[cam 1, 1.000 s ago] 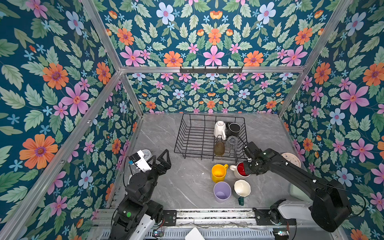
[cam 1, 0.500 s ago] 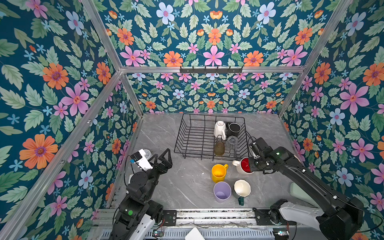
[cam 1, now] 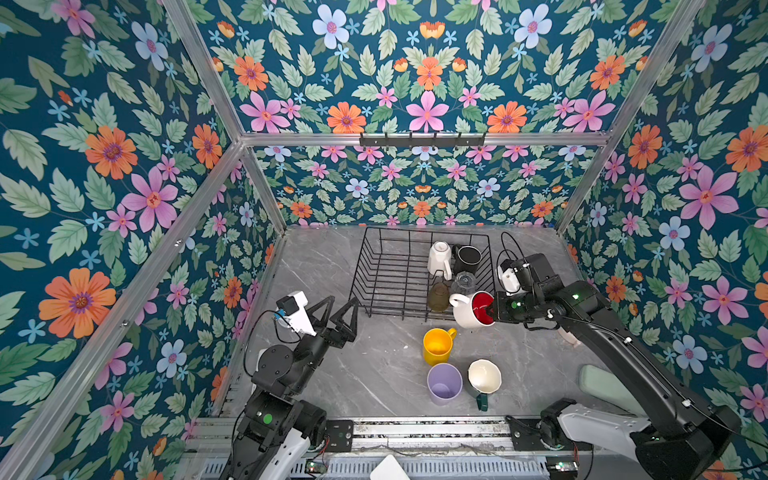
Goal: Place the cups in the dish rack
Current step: 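Lift the red-inside mug toward the left gripper while the left gripper approaches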
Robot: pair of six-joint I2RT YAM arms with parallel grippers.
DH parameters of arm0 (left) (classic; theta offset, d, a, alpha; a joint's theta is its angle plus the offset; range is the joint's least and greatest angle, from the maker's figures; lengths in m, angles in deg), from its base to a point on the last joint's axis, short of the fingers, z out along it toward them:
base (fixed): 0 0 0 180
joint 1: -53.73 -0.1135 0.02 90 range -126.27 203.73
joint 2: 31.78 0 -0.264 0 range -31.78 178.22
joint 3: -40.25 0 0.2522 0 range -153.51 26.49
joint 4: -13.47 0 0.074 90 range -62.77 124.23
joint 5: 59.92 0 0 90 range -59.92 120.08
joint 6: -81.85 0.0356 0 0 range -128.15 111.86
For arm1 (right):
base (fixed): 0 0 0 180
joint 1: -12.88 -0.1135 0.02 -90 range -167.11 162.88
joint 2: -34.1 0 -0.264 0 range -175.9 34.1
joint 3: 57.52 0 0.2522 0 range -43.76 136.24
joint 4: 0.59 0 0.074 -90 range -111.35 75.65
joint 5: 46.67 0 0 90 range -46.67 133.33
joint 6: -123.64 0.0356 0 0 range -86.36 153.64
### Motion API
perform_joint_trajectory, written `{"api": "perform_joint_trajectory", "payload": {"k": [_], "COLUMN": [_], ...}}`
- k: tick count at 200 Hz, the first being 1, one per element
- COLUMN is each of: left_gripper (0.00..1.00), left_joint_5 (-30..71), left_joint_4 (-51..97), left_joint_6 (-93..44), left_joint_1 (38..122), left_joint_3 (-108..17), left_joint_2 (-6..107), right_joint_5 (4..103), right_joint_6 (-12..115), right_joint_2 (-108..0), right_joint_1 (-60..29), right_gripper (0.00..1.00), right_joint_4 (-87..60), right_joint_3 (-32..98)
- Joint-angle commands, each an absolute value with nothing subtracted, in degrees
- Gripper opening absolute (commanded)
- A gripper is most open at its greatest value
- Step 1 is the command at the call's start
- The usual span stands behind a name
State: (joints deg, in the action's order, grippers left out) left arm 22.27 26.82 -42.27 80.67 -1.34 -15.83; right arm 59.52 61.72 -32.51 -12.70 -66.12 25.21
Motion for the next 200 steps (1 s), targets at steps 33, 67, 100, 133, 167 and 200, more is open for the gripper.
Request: {"api": "perform_joint_trajectory", "payload": {"k": [33, 67, 100, 133, 167, 200], "left_gripper": [0.99, 0.99, 0.99, 0.99, 0.99, 0.99], "left_joint_5": [1.55, -5.76, -10.30, -12.01, -12.75, -14.77], "left_joint_4": [11.41, 5.53, 1.26, 0.77, 0.02, -1.43], "left_joint_6": [-39.05, -40.05, -40.65, -40.41, -40.03, -40.66], "left_joint_1": [80.63, 80.63, 80.63, 80.67, 80.63, 80.63], "left_joint_3": [-0.35, 0.15, 0.25, -0.27, -0.33, -0.56], "left_joint_2": [-9.75, -5.24, -2.43, -0.34, 0.80, 1.79], "right_joint_5": [84.25, 90.80, 96.38, 98.64, 100.03, 100.14], "right_joint_6": [68.90, 72.54, 77.19, 80.01, 80.77, 80.88], "right_joint_2": [-34.77, -35.33, -36.73, -38.12, -39.85, -41.51], "right_joint_1": [-12.42, -12.37, -12.41, -12.58, -14.69, -17.00], "right_gripper": [0.00, 0.00, 0.00, 0.00, 0.00, 0.00], "right_joint_4": [-45.39, -37.52, -29.23, -24.10, -21.82, -20.65], "right_joint_3": [23.08, 22.56, 21.84, 21.55, 22.65, 23.91]}}
